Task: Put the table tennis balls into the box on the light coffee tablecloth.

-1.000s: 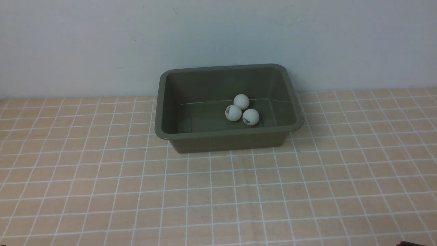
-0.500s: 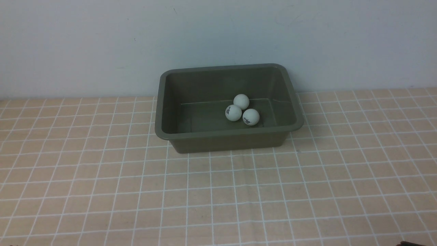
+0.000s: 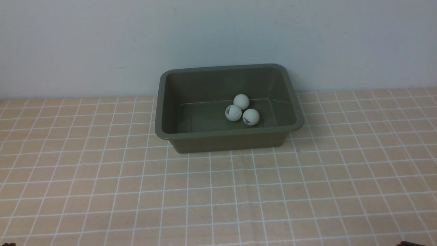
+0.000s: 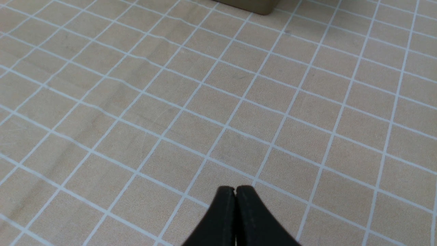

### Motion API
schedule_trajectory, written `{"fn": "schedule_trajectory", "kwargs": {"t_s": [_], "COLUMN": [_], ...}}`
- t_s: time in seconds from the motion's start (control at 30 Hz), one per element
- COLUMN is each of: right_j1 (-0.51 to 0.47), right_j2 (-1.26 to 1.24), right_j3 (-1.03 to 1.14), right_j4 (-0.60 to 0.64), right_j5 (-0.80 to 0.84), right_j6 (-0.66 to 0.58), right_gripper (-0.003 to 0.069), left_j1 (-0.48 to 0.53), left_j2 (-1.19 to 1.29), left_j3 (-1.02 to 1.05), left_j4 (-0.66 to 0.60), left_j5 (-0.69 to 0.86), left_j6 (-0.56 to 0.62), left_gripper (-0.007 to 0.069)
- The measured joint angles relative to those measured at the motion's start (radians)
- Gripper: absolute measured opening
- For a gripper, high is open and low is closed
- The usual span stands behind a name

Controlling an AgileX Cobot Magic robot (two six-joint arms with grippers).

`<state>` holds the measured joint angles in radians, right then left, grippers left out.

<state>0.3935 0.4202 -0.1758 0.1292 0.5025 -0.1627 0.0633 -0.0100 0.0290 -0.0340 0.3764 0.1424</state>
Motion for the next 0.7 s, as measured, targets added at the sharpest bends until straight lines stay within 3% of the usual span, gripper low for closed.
{"fn": "schedule_trajectory", "kwargs": {"t_s": [0.7], "right_j1": [0.0], "right_j2": [0.0], "right_j3": [0.0], "right_j4": [0.0], "right_j5": [0.0], "right_j6": [-0.003], "right_gripper": [-0.0015], "left_j1": [0.0], "left_j2": [0.0], "left_j3": [0.0], "left_j4": [0.003], "left_j5": [0.001], "left_j6": [-0.067], "left_gripper": [-0.0058]}}
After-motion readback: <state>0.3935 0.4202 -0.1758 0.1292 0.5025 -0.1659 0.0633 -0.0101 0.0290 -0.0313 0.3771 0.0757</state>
